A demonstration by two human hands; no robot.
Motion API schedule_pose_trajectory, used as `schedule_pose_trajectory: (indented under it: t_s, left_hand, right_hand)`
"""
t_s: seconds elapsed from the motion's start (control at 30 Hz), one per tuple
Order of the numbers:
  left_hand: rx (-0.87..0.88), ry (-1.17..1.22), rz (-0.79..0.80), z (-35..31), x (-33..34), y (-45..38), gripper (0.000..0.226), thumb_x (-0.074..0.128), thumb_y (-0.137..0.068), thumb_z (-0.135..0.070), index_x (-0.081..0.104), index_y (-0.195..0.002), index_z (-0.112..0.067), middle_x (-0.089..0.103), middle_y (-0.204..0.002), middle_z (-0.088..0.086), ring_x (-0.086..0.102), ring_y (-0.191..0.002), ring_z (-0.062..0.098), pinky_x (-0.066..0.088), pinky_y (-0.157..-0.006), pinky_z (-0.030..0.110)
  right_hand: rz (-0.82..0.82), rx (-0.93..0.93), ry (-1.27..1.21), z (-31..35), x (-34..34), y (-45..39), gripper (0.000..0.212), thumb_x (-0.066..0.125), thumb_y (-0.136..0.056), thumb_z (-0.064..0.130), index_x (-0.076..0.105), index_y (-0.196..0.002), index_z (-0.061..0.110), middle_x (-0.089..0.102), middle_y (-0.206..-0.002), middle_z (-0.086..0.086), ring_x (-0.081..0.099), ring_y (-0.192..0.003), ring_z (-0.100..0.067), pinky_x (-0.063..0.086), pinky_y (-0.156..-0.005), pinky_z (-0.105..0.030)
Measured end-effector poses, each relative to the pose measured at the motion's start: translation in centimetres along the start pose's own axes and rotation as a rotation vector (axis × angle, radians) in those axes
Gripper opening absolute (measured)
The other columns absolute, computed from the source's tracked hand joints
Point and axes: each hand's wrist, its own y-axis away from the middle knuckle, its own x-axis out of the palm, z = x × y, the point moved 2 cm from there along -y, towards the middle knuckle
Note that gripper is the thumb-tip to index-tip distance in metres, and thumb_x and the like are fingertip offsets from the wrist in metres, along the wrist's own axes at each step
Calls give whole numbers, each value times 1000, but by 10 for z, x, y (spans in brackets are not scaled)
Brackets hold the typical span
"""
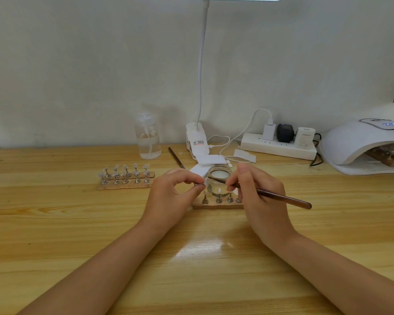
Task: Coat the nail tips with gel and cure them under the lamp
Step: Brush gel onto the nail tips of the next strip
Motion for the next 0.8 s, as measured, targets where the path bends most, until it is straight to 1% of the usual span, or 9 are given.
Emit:
schedule_pose_trajectory:
  t_s: [0.1, 0.17, 0.3, 0.43, 0.5, 0.57, 0.63, 0.73, 0.8]
  left_hand:
    - [4, 3, -5, 0, 0, 0, 21, 74, -71, -6, 68, -74, -27, 65, -78, -8, 56, -79, 3, 37, -75, 3]
    - [4, 0, -10, 1, 0, 0, 24, 75, -71, -7, 67, -73, -29, 65, -78, -9, 56, -78, 3, 36, -74, 2]
    - [-1, 6, -11, 1, 0, 0, 22, 75, -71, -7, 68, -73, -28, 65, -78, -7, 57, -79, 6, 37, -75, 4]
    - [-2, 8, -14, 1, 0, 0, 22, 75, -71, -7, 69, -74, -27, 66, -78, -4, 57, -78, 7, 40, -75, 7]
    - [0, 10, -13, 1, 0, 0, 23, 75, -70, -6, 68, -73, -27, 66, -78, -5, 56, -77, 6, 40, -74, 7]
    - [-1, 8, -13, 1, 0, 0, 24, 75, -70, -6, 68, -73, -28, 65, -76, -7, 55, -76, 5, 39, -74, 7]
    - [-4, 6, -11, 2, 0, 0, 23, 75, -70, -5, 69, -73, -28, 65, -76, -6, 56, -76, 6, 40, -74, 8]
    - [-7, 8, -8, 2, 0, 0, 20, 75, -71, -5, 70, -74, -24, 67, -78, -3, 56, -77, 8, 40, -75, 9]
    - [-5, 8, -7, 1, 0, 1, 19, 75, -71, -6, 71, -75, -23, 67, -78, -2, 56, -77, 8, 41, -75, 10]
  right_hand:
    - [20, 12, 35, -1, 1, 0, 32, 42, -91, 25, 59, -64, 25, 57, -57, 13, 55, -57, 1, 38, -56, -8]
    - [27, 14, 50, -1, 1, 0, 31, 42, -90, 25, 59, -64, 25, 57, -57, 14, 56, -58, 1, 39, -56, -8]
    - [29, 9, 67, -2, 2, 0, 33, 43, -90, 25, 60, -62, 23, 57, -54, 14, 56, -56, 1, 38, -55, -8]
    - [36, -28, 64, -1, 2, 1, 38, 42, -91, 21, 61, -59, 17, 56, -53, 9, 55, -53, 0, 37, -54, -7]
    - [20, -18, 50, -2, 1, 1, 40, 43, -92, 24, 61, -57, 15, 57, -52, 8, 56, -53, -1, 38, -54, -8]
    - [-8, -21, 28, -2, 0, 1, 41, 42, -91, 32, 60, -57, 18, 57, -52, 9, 56, -53, -1, 38, -55, -8]
    - [-20, -34, 37, -1, -1, 1, 38, 38, -89, 36, 58, -59, 23, 56, -54, 10, 56, -55, -1, 38, -56, -8]
    - [-1, -4, 90, -3, 0, -1, 33, 42, -92, 31, 57, -63, 28, 58, -59, 13, 57, -63, -3, 41, -59, -12]
    - [14, 14, 109, -3, 1, -1, 32, 41, -90, 28, 57, -63, 30, 59, -61, 16, 58, -67, -3, 42, -60, -14]
